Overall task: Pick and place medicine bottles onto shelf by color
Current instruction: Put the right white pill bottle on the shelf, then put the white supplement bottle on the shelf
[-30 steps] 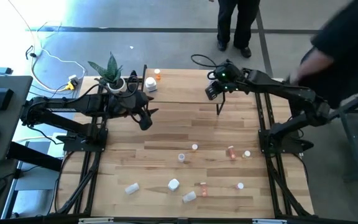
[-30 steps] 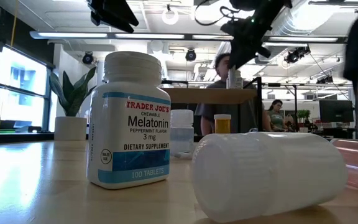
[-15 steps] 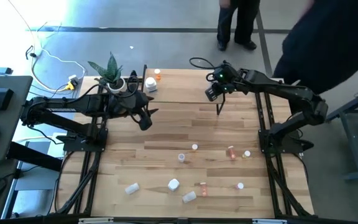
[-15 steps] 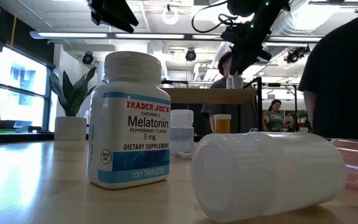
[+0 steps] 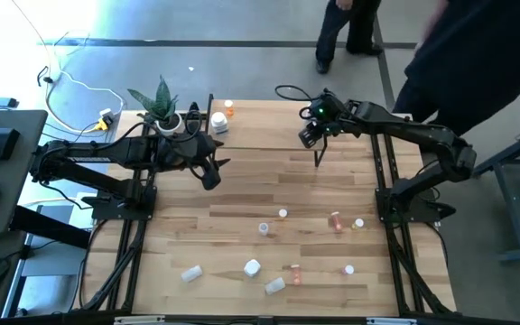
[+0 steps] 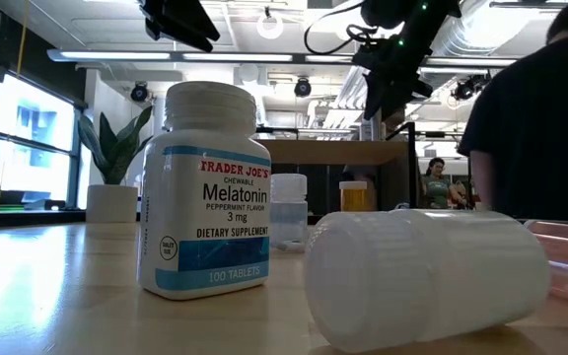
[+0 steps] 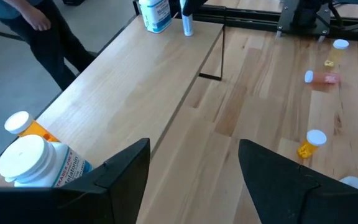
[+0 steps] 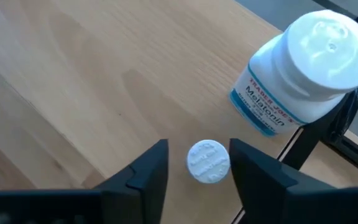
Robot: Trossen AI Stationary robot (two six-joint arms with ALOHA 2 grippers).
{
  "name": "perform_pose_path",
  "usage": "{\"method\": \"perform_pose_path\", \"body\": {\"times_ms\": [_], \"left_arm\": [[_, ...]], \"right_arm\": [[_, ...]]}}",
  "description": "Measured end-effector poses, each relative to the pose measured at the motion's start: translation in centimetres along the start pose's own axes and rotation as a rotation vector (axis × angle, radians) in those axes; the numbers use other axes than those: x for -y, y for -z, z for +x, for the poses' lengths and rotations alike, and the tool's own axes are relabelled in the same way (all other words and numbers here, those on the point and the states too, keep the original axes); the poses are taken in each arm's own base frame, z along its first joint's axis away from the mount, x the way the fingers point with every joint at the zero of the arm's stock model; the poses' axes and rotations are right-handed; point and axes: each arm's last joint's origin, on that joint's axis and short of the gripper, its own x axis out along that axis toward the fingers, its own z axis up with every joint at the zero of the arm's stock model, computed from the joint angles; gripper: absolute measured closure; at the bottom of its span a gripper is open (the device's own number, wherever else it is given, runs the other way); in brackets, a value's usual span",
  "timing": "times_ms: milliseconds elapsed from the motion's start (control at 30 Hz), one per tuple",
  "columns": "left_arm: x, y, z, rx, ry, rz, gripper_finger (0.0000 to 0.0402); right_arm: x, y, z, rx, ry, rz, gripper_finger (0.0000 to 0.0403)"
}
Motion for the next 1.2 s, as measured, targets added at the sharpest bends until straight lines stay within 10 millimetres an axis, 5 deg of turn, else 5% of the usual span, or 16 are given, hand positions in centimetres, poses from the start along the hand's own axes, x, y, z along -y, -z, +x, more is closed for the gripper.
{"method": "perform_pose_path", "body": {"times_ms": [567, 1200], "left_arm": [[1.2, -0.1, -0.3, -0.003, 0.219, -0.066, 0.0165], [9.1, 0.4, -2.4, 0.048, 0.528, -0.056, 0.0165]], "right_arm": [[0.2, -0.2, -4.1, 0.138, -0.123, 0.089, 0.0208], [-4.7, 2.1, -9.1, 0.228, -0.374, -0.023, 0.0208]]}}
